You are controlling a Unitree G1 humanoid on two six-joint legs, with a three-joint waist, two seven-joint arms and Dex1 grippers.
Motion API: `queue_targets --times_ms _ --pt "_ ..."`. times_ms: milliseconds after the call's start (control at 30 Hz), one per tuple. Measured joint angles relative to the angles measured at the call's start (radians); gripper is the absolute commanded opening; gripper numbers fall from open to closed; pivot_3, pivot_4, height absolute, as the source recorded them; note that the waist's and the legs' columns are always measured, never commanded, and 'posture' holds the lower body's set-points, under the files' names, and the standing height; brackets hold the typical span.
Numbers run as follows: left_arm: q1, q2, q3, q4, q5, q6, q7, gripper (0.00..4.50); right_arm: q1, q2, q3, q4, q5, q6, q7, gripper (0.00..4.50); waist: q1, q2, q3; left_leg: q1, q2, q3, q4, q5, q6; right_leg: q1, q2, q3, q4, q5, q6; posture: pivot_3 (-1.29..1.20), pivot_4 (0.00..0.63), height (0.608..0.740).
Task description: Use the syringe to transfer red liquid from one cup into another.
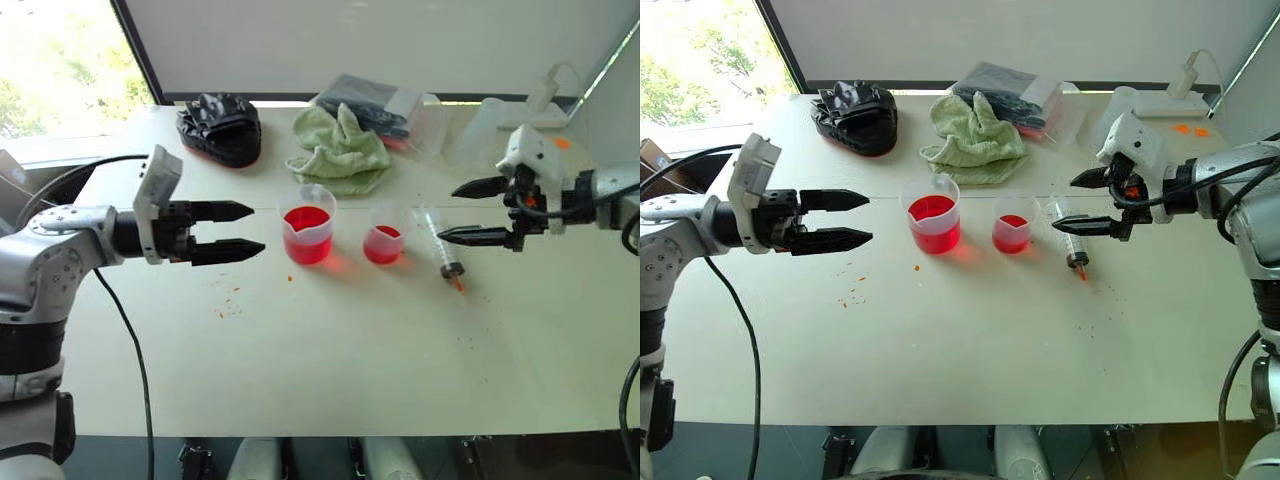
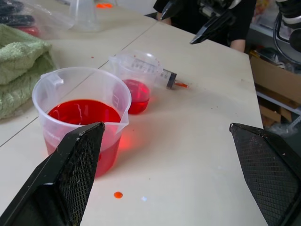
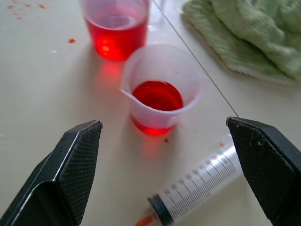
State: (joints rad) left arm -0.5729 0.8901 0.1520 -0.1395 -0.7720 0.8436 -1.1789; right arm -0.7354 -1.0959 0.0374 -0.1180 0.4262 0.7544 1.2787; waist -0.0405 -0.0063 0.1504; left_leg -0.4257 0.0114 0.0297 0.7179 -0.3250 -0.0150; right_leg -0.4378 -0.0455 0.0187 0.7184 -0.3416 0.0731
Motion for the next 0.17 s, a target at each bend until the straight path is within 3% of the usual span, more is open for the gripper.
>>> queue_targets --times_ms 167 --pt "0.000 0.018 0.000 0.019 0.001 -0.010 -0.019 4.50 -0.001 -0.013 -0.016 -0.012 0.028 -0.036 0.049 4.42 0.006 0.000 0.000 0.000 0.000 0.000 0.001 0.000 0.000 0.000 0.000 0.000 0.000 0.000 0.000 0.00 0.150 0.711"
